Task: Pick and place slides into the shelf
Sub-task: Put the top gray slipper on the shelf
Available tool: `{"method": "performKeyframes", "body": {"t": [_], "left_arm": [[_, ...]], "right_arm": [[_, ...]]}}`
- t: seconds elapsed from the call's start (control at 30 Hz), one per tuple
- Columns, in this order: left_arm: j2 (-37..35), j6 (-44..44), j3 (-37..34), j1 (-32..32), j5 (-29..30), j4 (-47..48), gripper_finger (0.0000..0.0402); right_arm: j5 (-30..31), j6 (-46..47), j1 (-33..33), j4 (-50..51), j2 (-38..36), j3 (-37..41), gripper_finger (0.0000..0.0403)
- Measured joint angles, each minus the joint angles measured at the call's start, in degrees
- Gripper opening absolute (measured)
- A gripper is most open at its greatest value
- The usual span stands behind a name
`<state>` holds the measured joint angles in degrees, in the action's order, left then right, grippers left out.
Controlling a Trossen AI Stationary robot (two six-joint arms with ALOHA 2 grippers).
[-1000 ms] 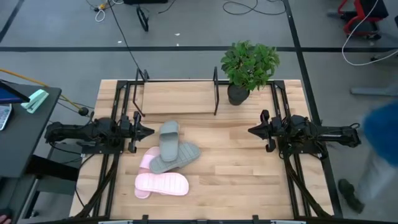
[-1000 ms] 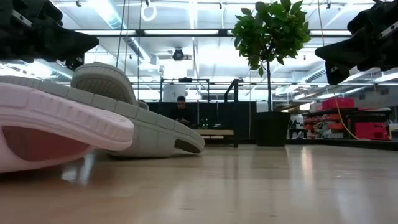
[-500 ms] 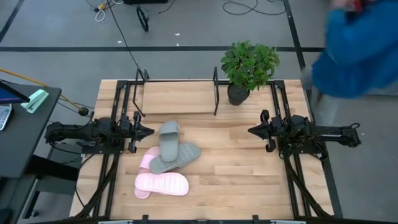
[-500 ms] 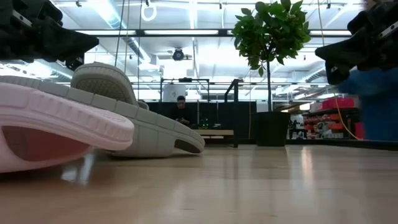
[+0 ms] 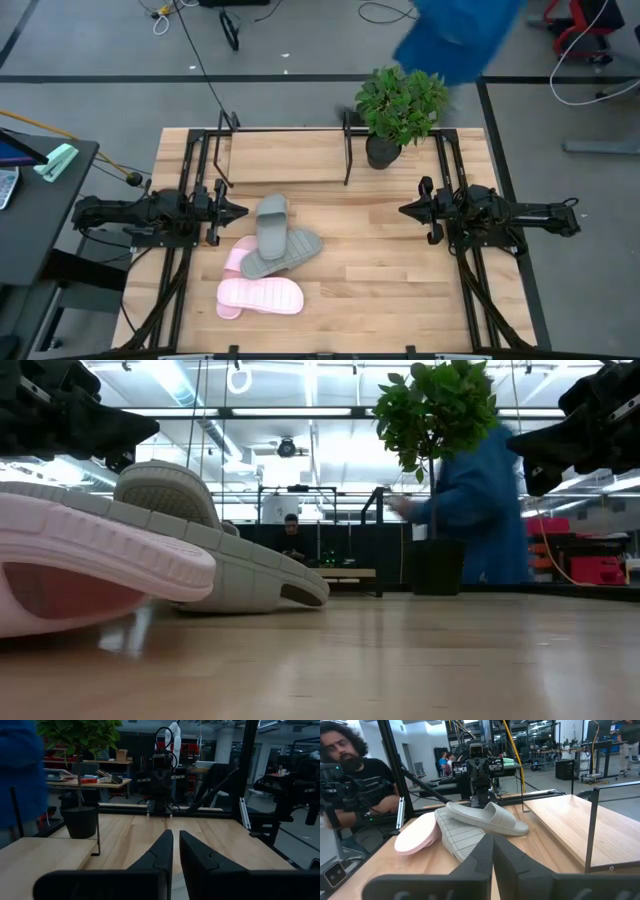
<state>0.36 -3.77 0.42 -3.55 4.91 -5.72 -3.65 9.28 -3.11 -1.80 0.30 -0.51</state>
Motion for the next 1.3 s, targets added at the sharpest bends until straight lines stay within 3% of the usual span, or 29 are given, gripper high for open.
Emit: {"method": "performKeyframes", "body": {"t": [0.43, 1.3], "left_arm": [[0.0, 0.0, 0.0, 0.0, 0.0, 0.0, 0.0023], [0.0, 0.0, 0.0, 0.0, 0.0, 0.0, 0.0030]], "right_arm": [[0.0, 0.0, 0.0, 0.0, 0.0, 0.0, 0.0018], [0.0, 0.0, 0.0, 0.0, 0.0, 0.0, 0.0018]]}}
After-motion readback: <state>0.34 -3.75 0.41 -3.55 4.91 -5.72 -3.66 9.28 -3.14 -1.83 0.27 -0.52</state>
